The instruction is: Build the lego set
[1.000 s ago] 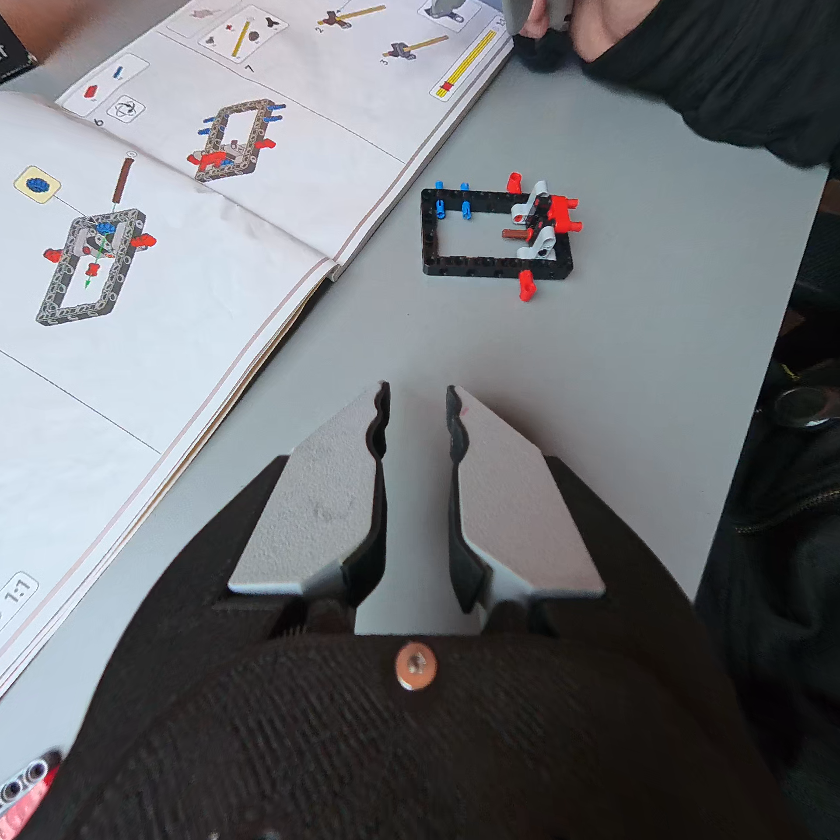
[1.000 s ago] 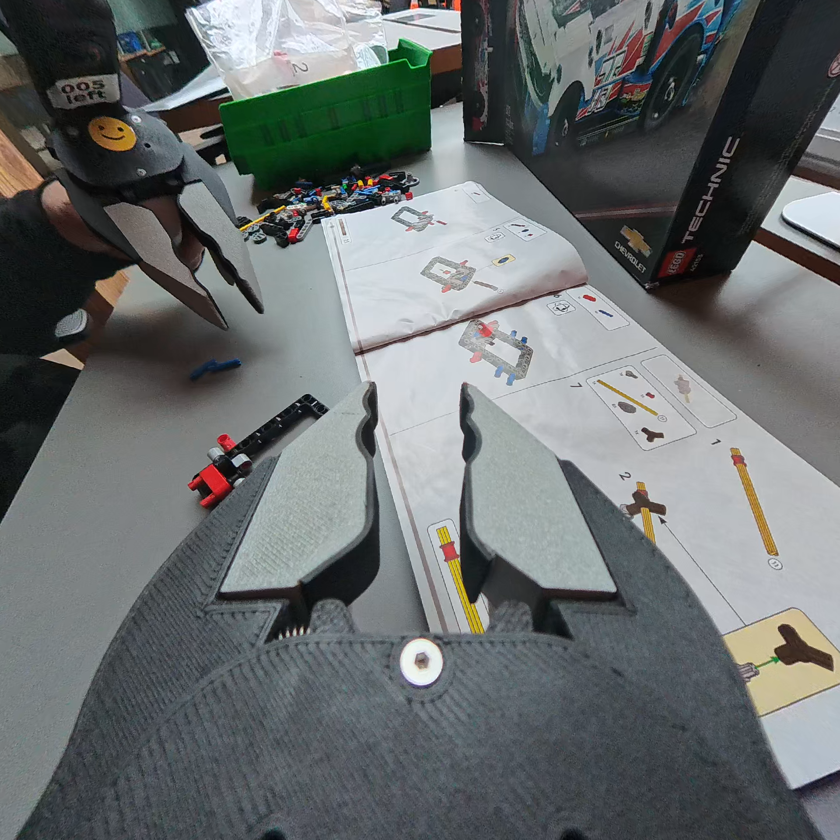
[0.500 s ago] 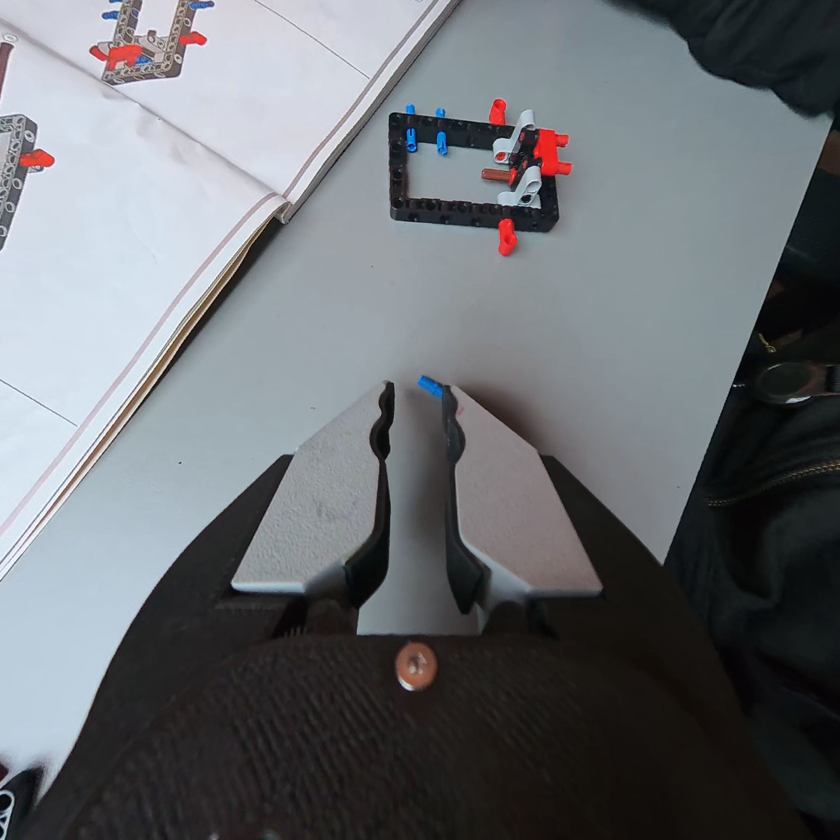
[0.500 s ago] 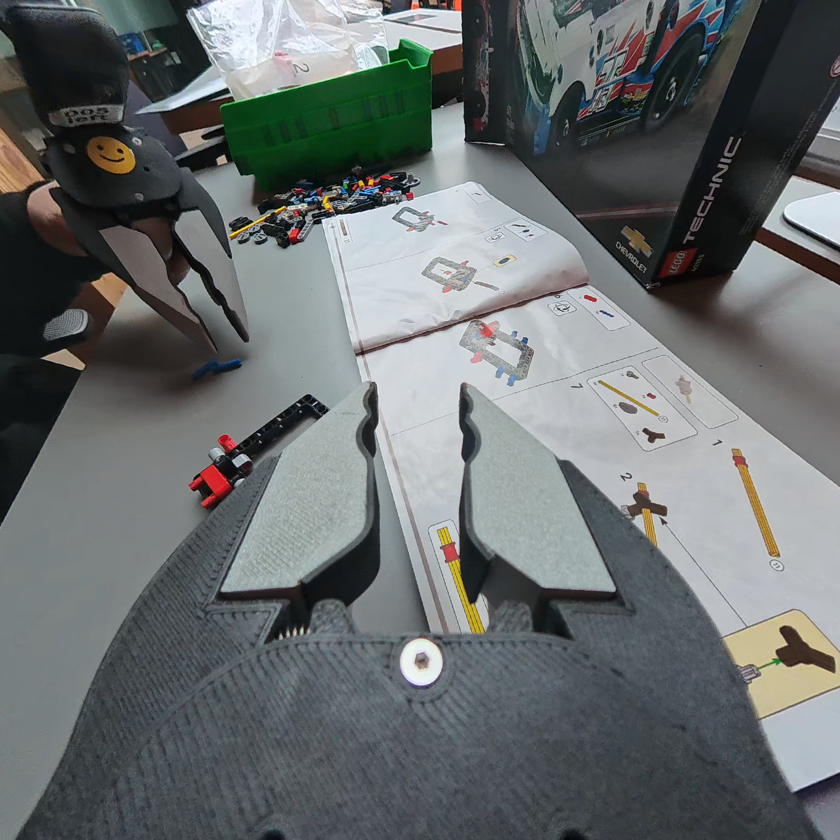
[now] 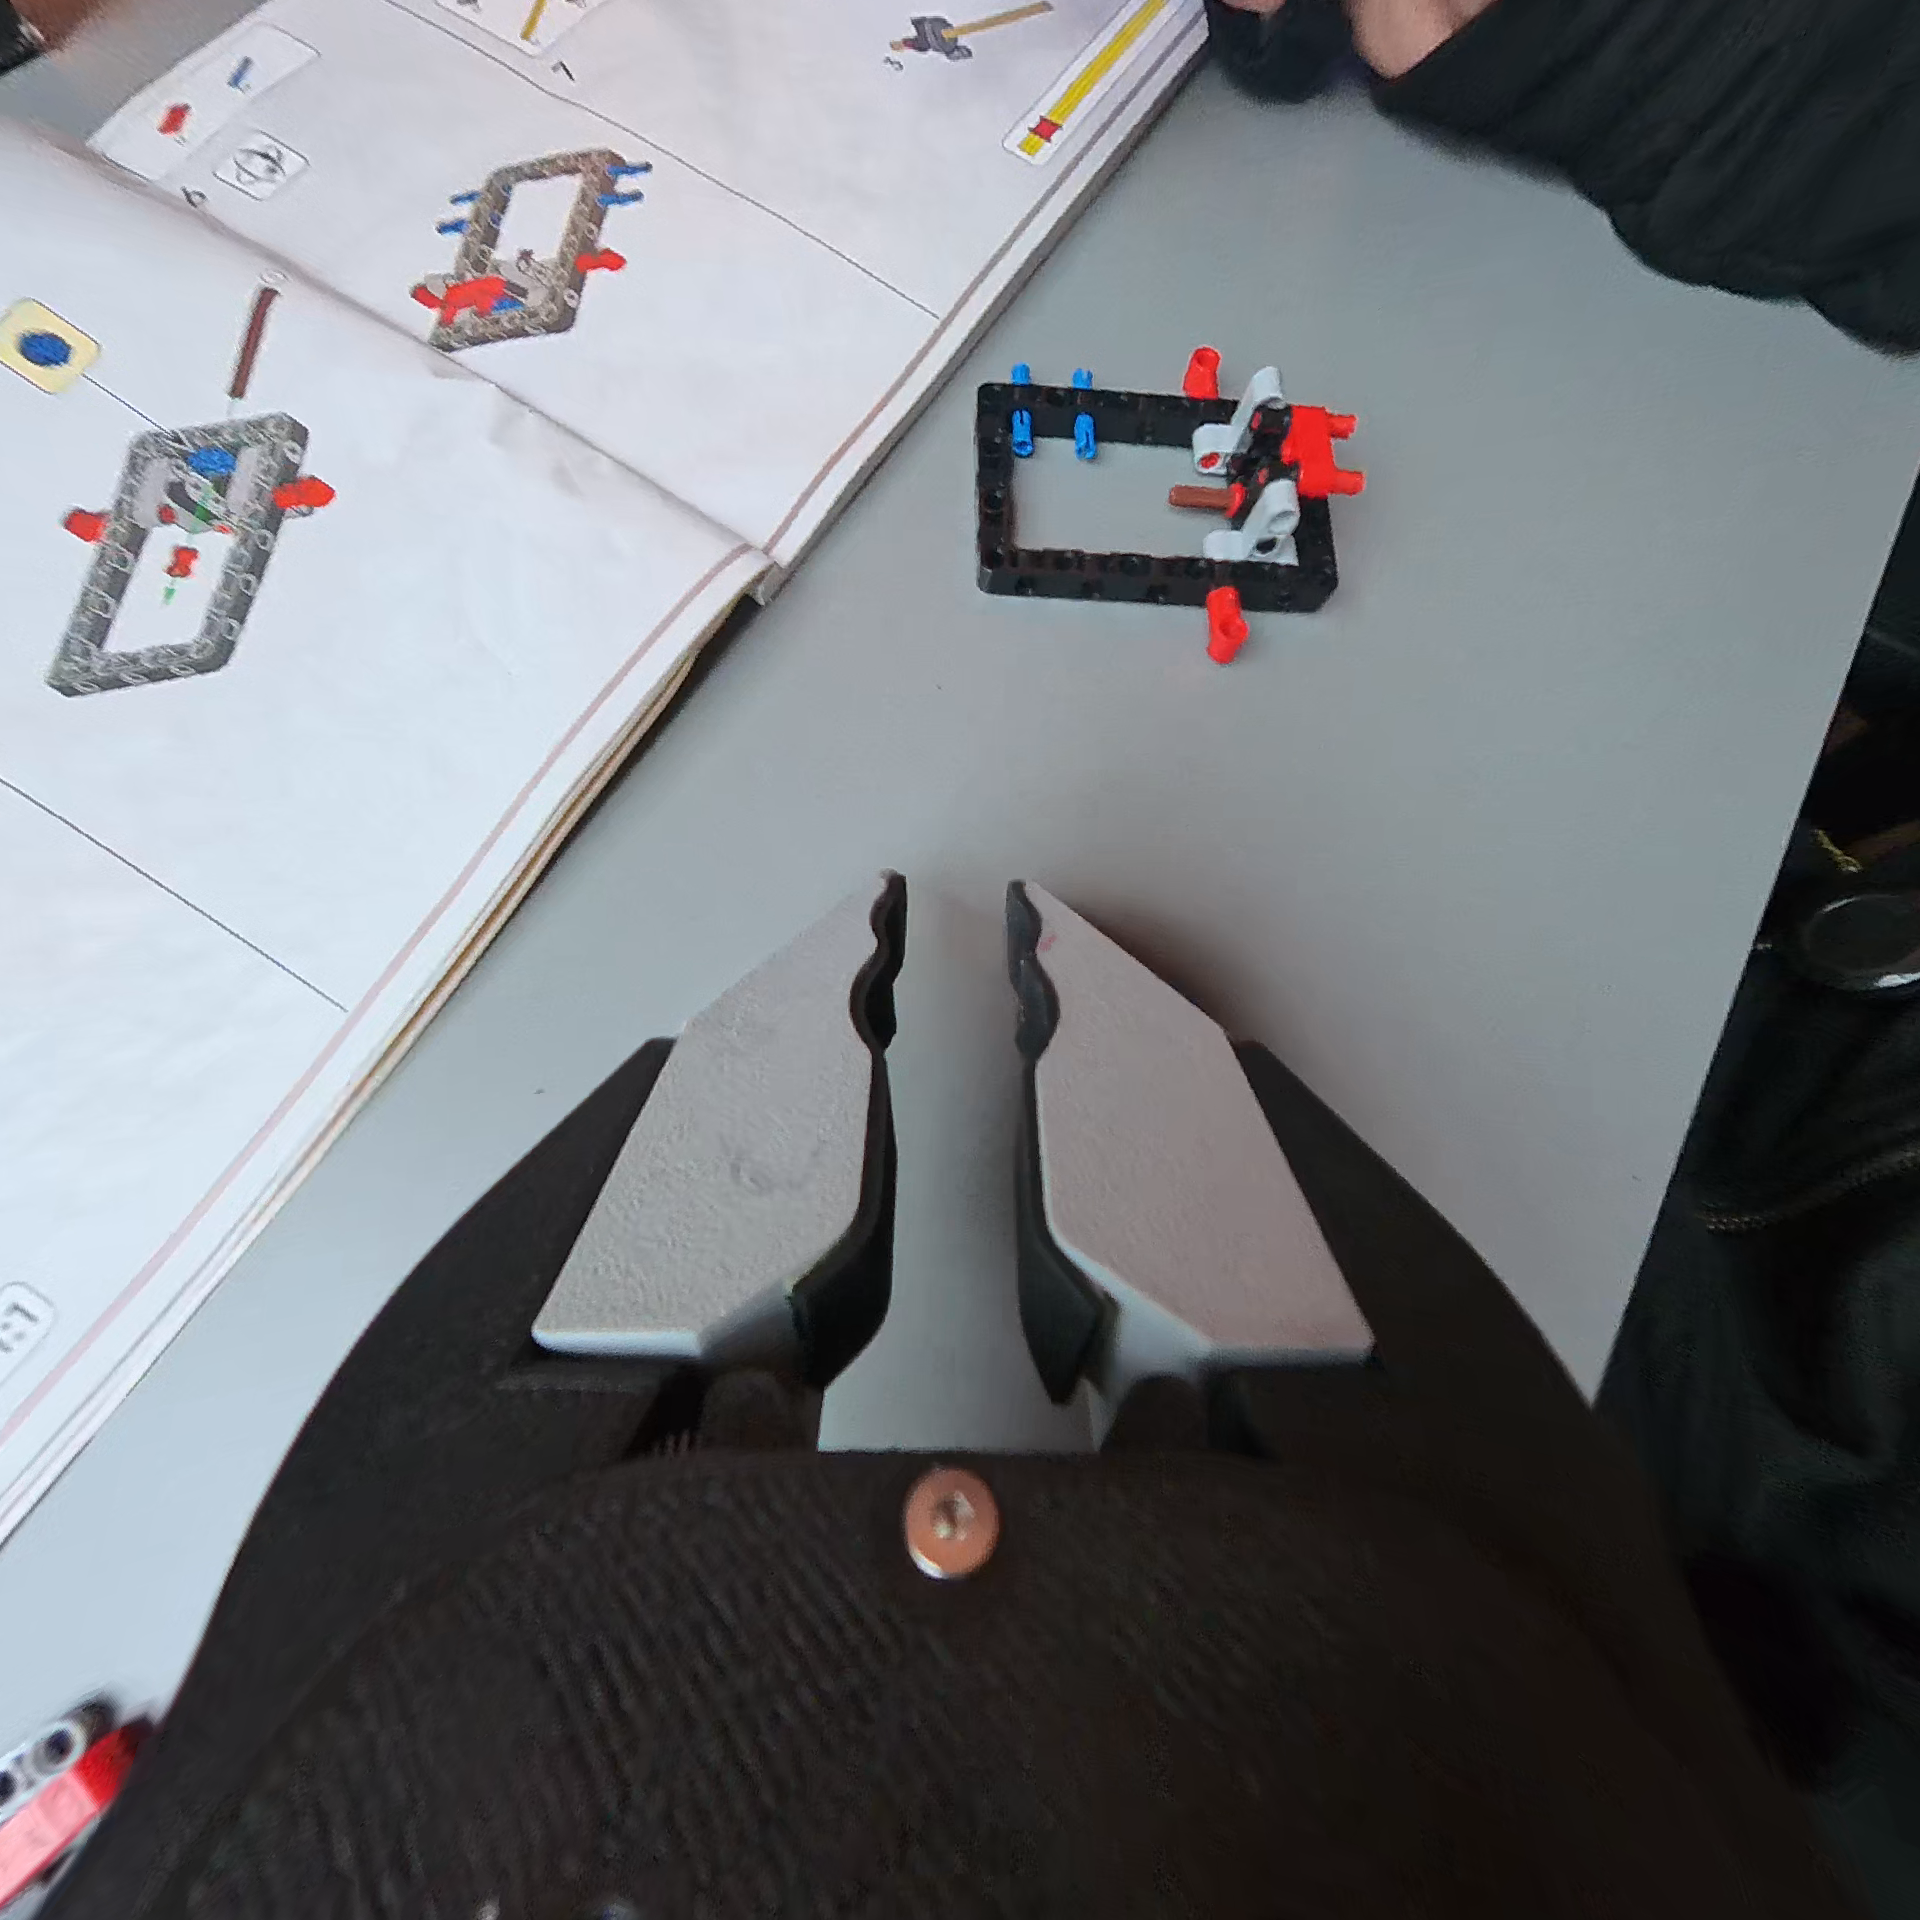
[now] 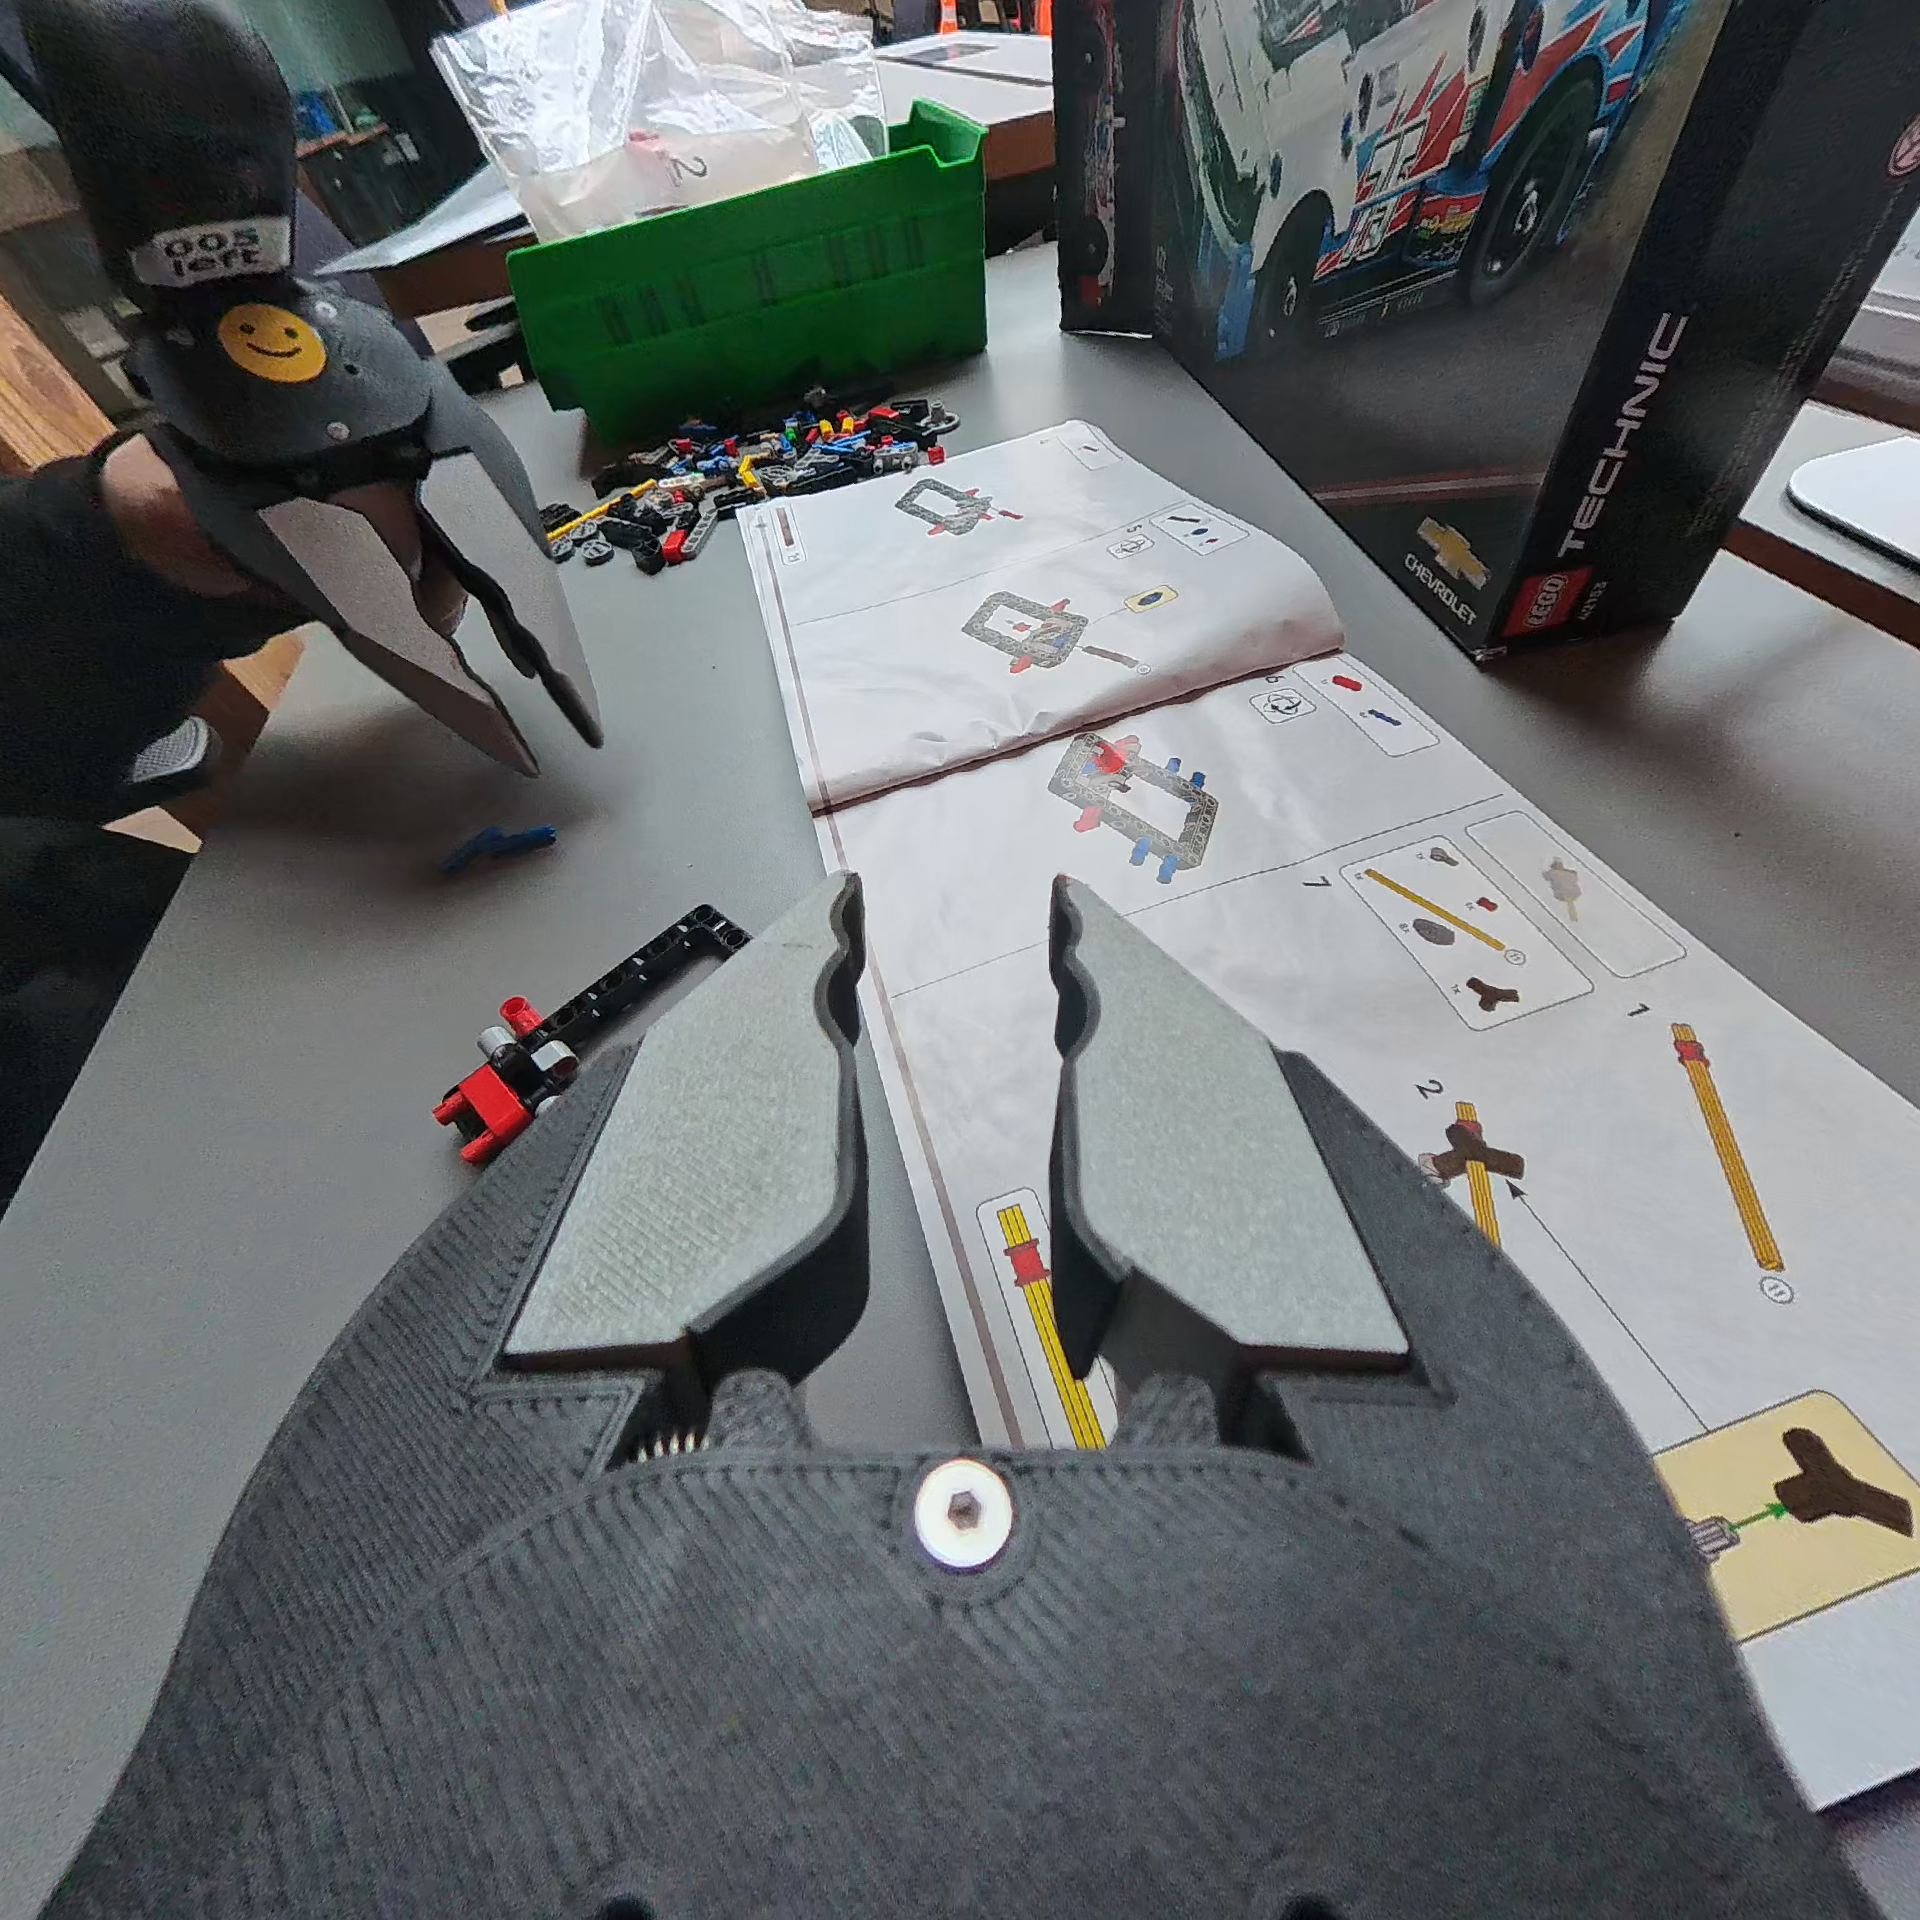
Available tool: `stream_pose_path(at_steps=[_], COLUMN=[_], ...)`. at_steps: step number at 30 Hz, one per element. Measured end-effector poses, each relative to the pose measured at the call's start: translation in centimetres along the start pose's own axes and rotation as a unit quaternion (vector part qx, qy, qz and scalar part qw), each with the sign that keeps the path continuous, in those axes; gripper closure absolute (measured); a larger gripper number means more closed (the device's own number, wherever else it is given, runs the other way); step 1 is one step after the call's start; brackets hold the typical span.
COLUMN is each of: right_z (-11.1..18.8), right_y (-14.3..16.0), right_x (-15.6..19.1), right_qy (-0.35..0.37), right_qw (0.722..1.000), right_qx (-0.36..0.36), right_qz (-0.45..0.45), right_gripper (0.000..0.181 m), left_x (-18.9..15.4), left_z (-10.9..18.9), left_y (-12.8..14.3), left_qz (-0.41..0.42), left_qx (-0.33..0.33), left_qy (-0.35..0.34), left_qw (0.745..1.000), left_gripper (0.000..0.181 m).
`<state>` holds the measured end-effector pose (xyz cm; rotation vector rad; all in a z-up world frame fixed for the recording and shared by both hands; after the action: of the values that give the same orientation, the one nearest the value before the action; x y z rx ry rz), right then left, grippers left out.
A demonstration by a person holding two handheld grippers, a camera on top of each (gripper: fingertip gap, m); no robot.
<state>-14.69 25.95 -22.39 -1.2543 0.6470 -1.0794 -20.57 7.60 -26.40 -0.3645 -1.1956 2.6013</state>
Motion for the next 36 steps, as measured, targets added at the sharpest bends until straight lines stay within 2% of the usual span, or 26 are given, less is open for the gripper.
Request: stream_pose_path(at_steps=[8, 14, 18, 23, 27, 36], right_z=[0.0, 0.5, 1.0, 1.8, 2.2, 2.4], right_y=[-0.1, -0.9, -1.6, -2.2, -2.4, -2.4], right_x=[0.1, 0.2, 0.0, -1.0, -1.5, -1.5], right_qy=[-0.001, 0.008, 0.016, 0.038, 0.047, 0.039], right_qw=[1.0, 1.0, 0.999, 0.997, 0.995, 0.995], right_qx=[-0.004, -0.025, -0.049, -0.072, -0.083, -0.092], right_qz=[-0.002, 0.009, 0.004, -0.001, -0.011, -0.025], right_gripper=[0.149, 0.15, 0.151, 0.15, 0.15, 0.149], left_x=[3.2, 5.0, 5.2, 5.5, 4.8, 4.4], left_z=[-0.8, -2.0, -2.2, -1.1, -1.5, -1.4], left_y=[-3.5, -4.9, -4.8, -5.5, -5.1, -5.1], left_qz=[-0.054, -0.086, -0.06, -0.053, -0.041, -0.06], left_qx=[-0.053, -0.091, -0.119, -0.149, -0.138, -0.149], left_qy=[-0.026, -0.024, -0.004, -0.015, 0.011, 0.006], left_qw=[0.997, 0.992, 0.991, 0.987, 0.989, 0.987], left_gripper=[0.165, 0.165, 0.17, 0.169, 0.169, 0.173])
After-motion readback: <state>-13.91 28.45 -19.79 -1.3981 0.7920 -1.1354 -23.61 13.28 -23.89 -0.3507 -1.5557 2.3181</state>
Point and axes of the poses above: each gripper's, where its closed fingertips meet, z back along the fingers, y out of its underside, x = y × z across the jaws, the point moved 1 cm from there along z, back along the fingers, and after that the axes turned 4 degrees about -x, right-handed, at the moved point
